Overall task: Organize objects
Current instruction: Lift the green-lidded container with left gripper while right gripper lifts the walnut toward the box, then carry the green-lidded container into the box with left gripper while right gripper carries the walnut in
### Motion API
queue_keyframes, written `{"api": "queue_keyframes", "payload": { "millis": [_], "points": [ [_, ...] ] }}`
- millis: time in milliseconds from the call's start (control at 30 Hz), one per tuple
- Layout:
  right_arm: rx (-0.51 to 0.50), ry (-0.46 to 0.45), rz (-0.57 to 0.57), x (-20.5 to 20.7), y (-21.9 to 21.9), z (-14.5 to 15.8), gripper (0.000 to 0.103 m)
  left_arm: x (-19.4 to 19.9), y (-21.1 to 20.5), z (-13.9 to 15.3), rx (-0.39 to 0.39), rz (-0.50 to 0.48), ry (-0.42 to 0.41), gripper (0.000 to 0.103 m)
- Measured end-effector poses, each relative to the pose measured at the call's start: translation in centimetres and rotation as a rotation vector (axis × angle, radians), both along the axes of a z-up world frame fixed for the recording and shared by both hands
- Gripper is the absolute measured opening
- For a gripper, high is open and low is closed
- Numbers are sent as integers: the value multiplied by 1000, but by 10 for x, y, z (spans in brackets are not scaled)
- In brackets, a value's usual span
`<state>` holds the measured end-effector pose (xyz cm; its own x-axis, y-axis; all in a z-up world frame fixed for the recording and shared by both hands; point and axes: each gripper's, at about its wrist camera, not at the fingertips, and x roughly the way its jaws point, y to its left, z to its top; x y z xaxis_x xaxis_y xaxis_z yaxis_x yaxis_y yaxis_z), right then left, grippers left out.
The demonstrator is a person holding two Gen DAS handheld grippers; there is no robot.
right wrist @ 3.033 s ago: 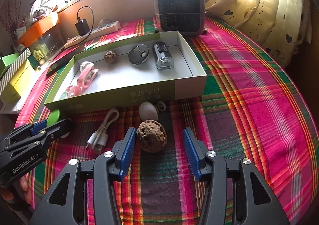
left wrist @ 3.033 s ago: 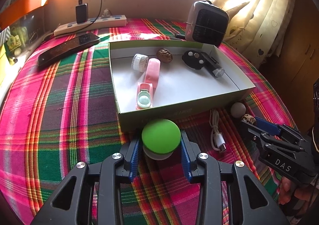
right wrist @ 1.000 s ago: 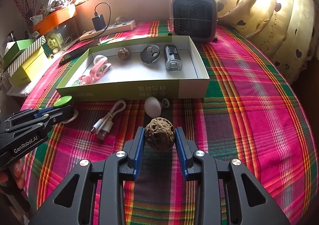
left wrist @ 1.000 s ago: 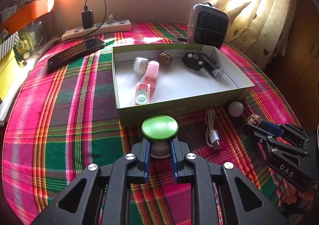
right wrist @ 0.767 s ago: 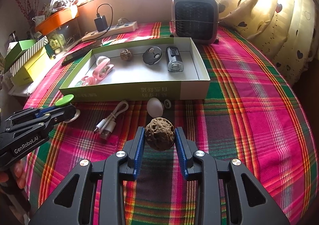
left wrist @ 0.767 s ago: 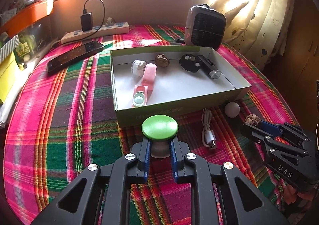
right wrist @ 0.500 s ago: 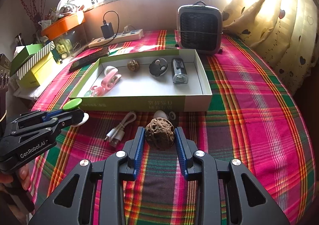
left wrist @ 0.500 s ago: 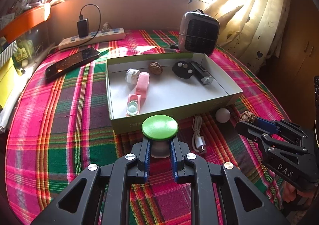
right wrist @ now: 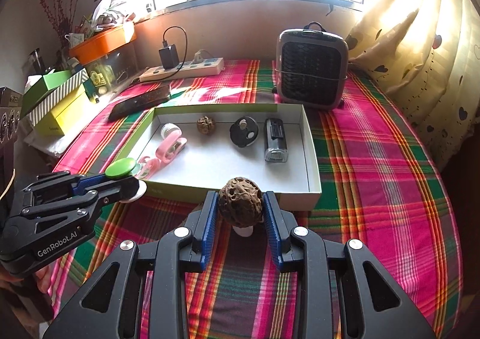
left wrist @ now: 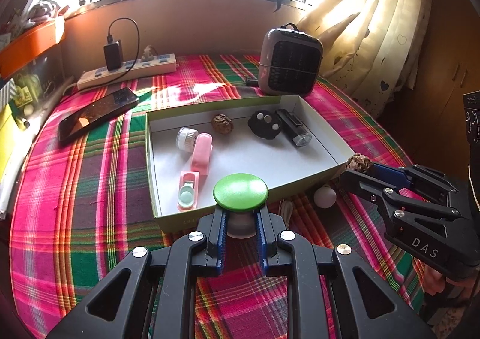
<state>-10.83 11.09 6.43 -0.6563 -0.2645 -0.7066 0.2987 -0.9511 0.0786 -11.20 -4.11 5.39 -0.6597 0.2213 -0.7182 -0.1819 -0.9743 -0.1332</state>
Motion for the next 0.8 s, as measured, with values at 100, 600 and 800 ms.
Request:
{"api": "queue_keyframes", "payload": {
  "millis": [100, 600, 800],
  "points": [
    [2, -4, 16, -11, -2, 2, 32, -7, 1, 1, -3, 0, 7, 15],
    [-2, -71, 79, -64, -9, -7, 32, -56, 9, -1, -11, -24, 2, 15],
    [12, -95, 96, -78, -13, -16, 32, -74, 14, -6, -20, -38, -14, 15]
  ]
}}
